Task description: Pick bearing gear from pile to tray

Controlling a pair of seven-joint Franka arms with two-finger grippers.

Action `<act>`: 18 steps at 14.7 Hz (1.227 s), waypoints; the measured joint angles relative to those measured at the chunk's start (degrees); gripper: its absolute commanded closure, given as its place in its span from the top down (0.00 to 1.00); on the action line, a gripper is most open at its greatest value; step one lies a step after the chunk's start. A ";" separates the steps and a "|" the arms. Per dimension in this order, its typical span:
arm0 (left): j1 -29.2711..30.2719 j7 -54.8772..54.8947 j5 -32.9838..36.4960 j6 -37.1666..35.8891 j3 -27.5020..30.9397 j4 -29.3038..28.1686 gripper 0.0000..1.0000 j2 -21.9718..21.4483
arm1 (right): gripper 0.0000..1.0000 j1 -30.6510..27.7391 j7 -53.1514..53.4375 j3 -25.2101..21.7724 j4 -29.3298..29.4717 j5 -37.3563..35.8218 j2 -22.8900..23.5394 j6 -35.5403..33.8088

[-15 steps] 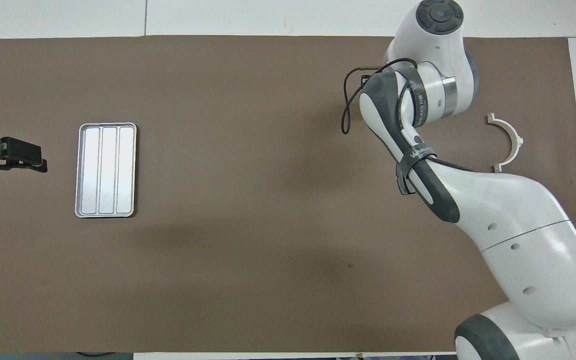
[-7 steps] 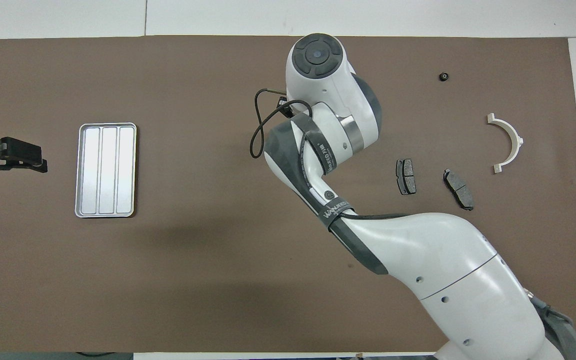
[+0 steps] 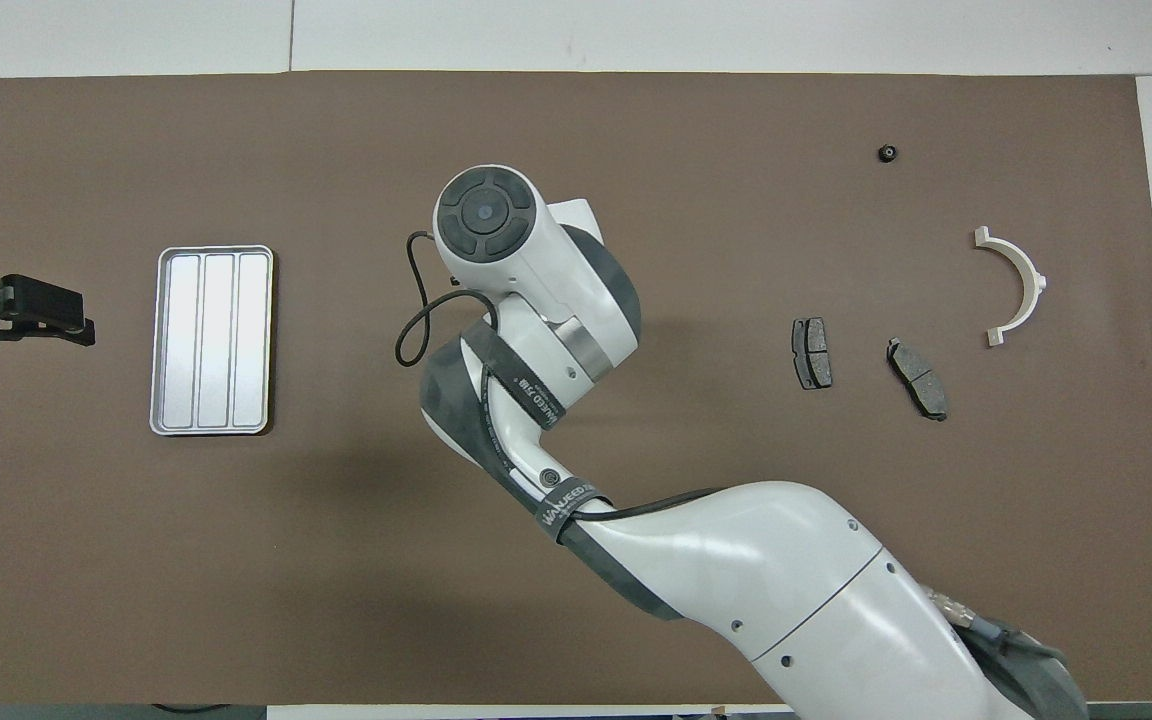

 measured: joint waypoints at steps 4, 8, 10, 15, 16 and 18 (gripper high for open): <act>0.00 0.00 0.00 -0.11 0.00 0.00 1.00 0.00 | 0.00 3.11 3.74 -0.11 -0.15 -0.03 2.94 2.56; 0.00 0.00 0.00 -0.13 0.00 0.00 1.00 -0.01 | 0.00 3.81 4.34 -0.32 -0.05 -0.06 4.60 3.81; 0.00 -0.02 0.00 -0.22 0.00 0.00 1.00 -0.01 | 0.17 3.82 4.34 -0.32 -0.05 -0.06 4.60 3.82; 0.00 -0.06 0.00 -0.29 0.12 0.00 1.00 -0.01 | 1.00 3.81 4.37 -0.44 -0.06 -0.06 4.67 3.92; 0.00 -0.06 0.00 -0.32 0.14 -0.01 1.00 -0.01 | 1.00 3.79 4.37 -0.66 -0.07 -0.06 4.73 3.98; 0.00 -0.06 0.00 -0.38 0.14 -0.01 1.00 -0.01 | 1.00 3.55 4.31 -1.37 -0.06 -0.08 4.80 3.74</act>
